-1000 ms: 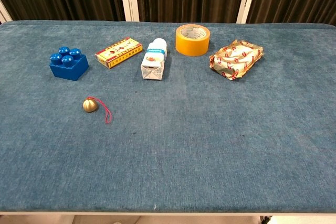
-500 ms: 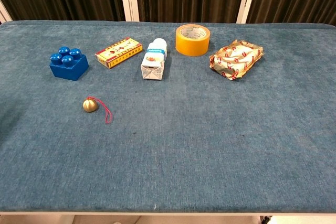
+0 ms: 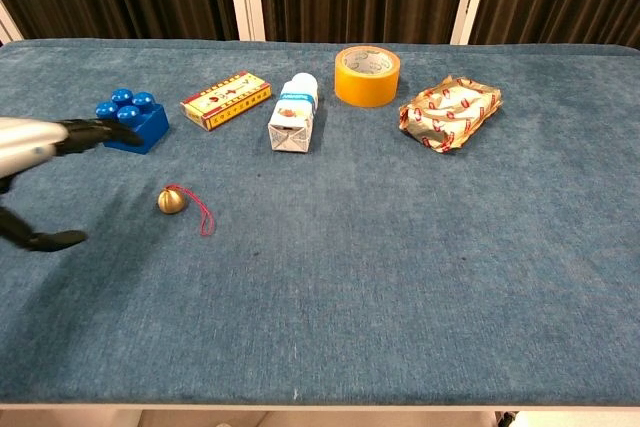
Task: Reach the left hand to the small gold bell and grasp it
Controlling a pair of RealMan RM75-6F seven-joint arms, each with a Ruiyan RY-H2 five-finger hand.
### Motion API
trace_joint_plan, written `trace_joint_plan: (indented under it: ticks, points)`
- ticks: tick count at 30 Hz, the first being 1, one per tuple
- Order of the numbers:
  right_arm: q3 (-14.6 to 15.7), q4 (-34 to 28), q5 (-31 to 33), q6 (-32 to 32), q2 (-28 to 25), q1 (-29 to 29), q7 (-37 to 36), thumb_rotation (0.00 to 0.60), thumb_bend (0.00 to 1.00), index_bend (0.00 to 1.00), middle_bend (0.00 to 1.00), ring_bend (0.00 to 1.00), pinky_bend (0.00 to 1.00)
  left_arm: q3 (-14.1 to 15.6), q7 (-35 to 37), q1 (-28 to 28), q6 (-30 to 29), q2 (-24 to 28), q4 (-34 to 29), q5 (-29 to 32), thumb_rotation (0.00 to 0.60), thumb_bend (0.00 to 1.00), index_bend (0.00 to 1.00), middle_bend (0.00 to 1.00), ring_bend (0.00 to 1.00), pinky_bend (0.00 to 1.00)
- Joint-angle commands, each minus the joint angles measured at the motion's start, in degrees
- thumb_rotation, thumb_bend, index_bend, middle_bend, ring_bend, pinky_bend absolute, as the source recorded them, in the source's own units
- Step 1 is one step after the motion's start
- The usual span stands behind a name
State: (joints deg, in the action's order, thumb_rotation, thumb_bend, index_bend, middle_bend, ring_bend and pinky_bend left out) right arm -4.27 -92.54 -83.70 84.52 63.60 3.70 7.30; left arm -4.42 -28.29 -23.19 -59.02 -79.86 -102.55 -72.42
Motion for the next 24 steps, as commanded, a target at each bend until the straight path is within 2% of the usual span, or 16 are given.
trace_joint_plan:
  ticks: [1, 11, 24]
  points:
    - [-0.02, -0.02, 0.04, -0.07, -0.05, 0.06, 0.00, 0.600, 0.30, 0.16, 0.16, 0.08, 0.00, -1.41, -3.07, -2.68, 1.63, -2.44, 1.82, 2.98, 0.600, 0.26, 0.12, 0.00, 0.00, 0.13]
    - [-0.18, -0.04, 0.39, -0.26, -0.09, 0.19, 0.02, 0.600, 0.30, 0.16, 0.16, 0.08, 0.00, -2.05, -5.48, -6.81, 3.41, -5.38, 4.31, 8.16, 0.600, 0.26, 0.24, 0.00, 0.00, 0.13]
    - [-0.26, -0.04, 0.57, -0.34, -0.15, 0.26, -0.08, 0.600, 0.30, 0.16, 0.16, 0.08, 0.00, -2.54, -8.81, -11.88, 4.80, -7.33, 6.51, 15.13, 0.600, 0.26, 0.32, 0.00, 0.00, 0.13]
